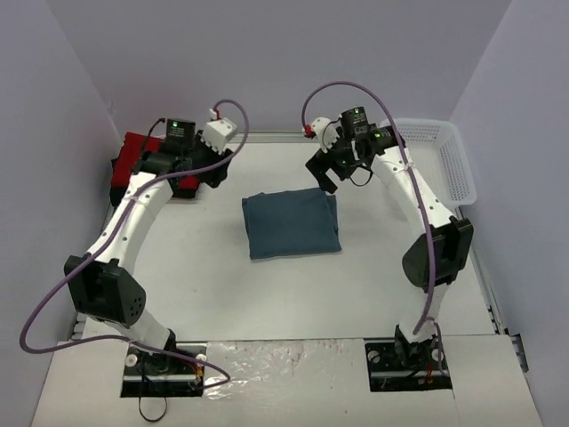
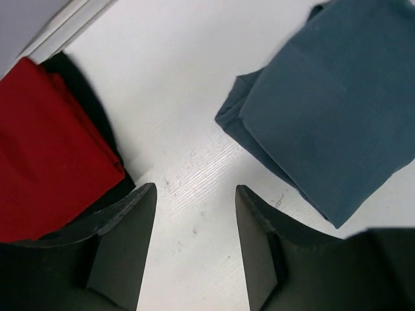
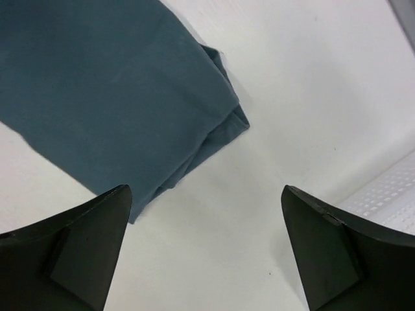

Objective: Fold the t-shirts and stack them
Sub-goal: Put the neatly folded tshirt into the corner of the board with the left arm

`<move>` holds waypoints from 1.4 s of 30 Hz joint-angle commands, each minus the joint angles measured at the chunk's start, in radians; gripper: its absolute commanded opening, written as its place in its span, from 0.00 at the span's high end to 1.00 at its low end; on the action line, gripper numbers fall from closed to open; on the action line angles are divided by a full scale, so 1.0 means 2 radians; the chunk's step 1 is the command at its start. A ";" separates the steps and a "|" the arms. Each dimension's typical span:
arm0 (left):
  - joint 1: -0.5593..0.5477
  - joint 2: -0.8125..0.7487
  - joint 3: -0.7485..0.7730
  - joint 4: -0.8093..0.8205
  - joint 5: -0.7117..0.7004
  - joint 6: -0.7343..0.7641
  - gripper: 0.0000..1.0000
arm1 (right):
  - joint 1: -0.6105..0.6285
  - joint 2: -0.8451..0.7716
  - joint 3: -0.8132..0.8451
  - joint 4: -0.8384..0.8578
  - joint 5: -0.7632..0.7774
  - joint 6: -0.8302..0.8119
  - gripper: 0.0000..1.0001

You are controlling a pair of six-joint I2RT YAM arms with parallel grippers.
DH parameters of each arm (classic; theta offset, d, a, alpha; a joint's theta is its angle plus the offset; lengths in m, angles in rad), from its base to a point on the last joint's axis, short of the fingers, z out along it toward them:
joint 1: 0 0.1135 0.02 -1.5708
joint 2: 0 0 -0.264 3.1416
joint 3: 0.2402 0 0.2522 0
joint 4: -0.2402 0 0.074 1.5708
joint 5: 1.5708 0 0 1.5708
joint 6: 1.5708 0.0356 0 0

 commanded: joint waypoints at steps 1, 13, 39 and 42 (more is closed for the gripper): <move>0.037 -0.035 -0.042 0.010 -0.003 -0.069 0.50 | 0.084 -0.051 -0.049 0.003 0.002 0.009 0.06; 0.159 -0.109 -0.129 -0.033 0.007 -0.120 0.54 | 0.307 0.055 -0.104 0.000 0.133 0.020 0.27; 0.216 -0.203 -0.235 0.023 0.033 -0.136 0.39 | 0.331 0.177 -0.030 0.015 0.140 0.025 0.35; 0.216 -0.205 -0.241 0.027 0.036 -0.138 0.38 | 0.333 0.189 -0.018 0.015 0.152 0.027 0.37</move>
